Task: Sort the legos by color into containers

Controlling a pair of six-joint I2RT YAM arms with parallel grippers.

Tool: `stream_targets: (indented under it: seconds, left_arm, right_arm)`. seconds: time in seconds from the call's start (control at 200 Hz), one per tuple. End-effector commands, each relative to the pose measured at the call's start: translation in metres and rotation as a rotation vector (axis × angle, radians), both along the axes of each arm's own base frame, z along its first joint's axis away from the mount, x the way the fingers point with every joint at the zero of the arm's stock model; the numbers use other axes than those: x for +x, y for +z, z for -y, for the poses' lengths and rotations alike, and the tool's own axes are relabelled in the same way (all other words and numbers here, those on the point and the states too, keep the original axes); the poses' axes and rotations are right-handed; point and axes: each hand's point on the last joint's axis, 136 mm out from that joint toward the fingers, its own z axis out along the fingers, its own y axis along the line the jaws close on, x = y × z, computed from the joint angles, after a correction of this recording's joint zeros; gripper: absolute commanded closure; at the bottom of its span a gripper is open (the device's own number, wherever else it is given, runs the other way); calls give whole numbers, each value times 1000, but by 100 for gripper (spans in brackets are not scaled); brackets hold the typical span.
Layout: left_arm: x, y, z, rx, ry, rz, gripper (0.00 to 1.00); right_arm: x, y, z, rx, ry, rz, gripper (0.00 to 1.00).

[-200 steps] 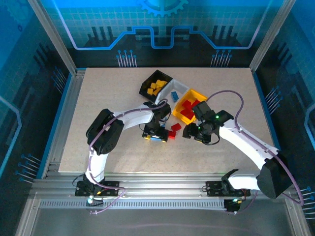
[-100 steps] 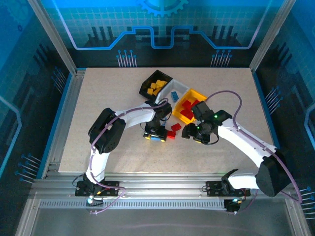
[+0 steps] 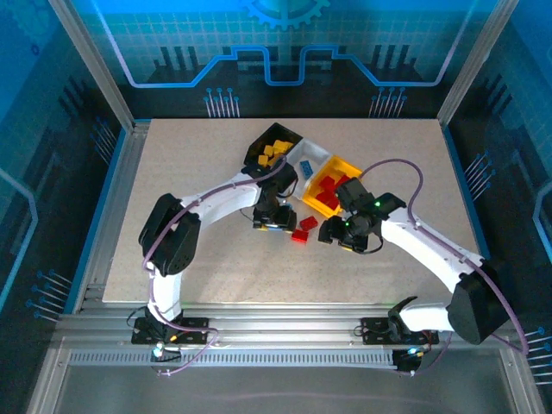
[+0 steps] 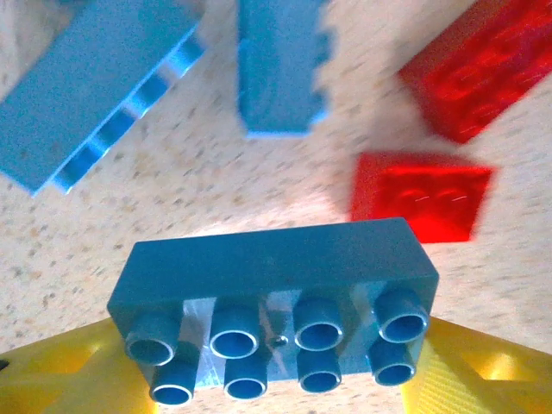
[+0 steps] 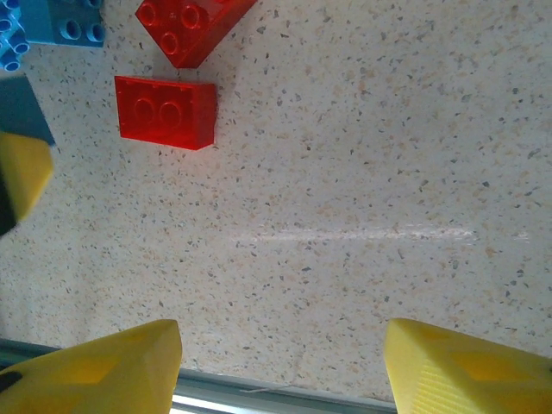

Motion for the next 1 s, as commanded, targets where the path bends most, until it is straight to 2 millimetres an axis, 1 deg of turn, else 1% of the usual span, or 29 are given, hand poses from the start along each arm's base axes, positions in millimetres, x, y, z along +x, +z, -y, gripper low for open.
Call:
stream_targets:
  seconds: [0.0,0.07,0.145,0.215,0.23,0.25,0.275,0.305,0.39,0.505,0.575,0.665,0.805,0.9,0.995]
  left_arm:
    - [17,33,29,-128,24,21,33]
    - [29,42,45,-179,36,25,33]
    - [42,46,63,-226,46,21,33]
    - [56,51,79,-271,55,23,33]
    - [58,49,82,-275,60,17,33]
    - [62,51,88,-291,59,20,33]
    - [66,53,93,-309,63,21,34]
    - [70,50,99,-322,67,11,34]
    - [84,56,117,-372,74,15,34]
    - [101,65,130,-413,79,40,34]
    - [112,70,132,-430,91,57,34]
    - [130,73,127,-456,134,67,34]
    - [163,73,110,-505,226,84,34]
    - [186,71,97,-537,291,91,34]
    - [206,67,87,-550,332,99,34]
  right_arm:
    - [-12,7,19,-23,-27,10,35]
    - [-18,11,30,-23,-47,23,35]
    - [-24,13,41,-12,-77,30,35]
    - [-28,16,48,15,-104,37,35]
    - [-28,18,49,22,-111,43,35]
    - [-33,11,52,18,-118,23,35]
    - [-35,10,54,24,-125,22,35]
    - [-37,10,56,25,-134,23,35]
    - [-41,9,61,26,-148,24,35]
    - [-48,6,66,30,-159,21,35]
    - [-52,1,68,35,-168,12,35]
    - [-57,-5,70,43,-179,-2,35]
    - [-57,-10,70,59,-183,-20,35]
    - [-53,-11,70,62,-178,-28,35]
    - [-48,-12,68,67,-171,-36,35]
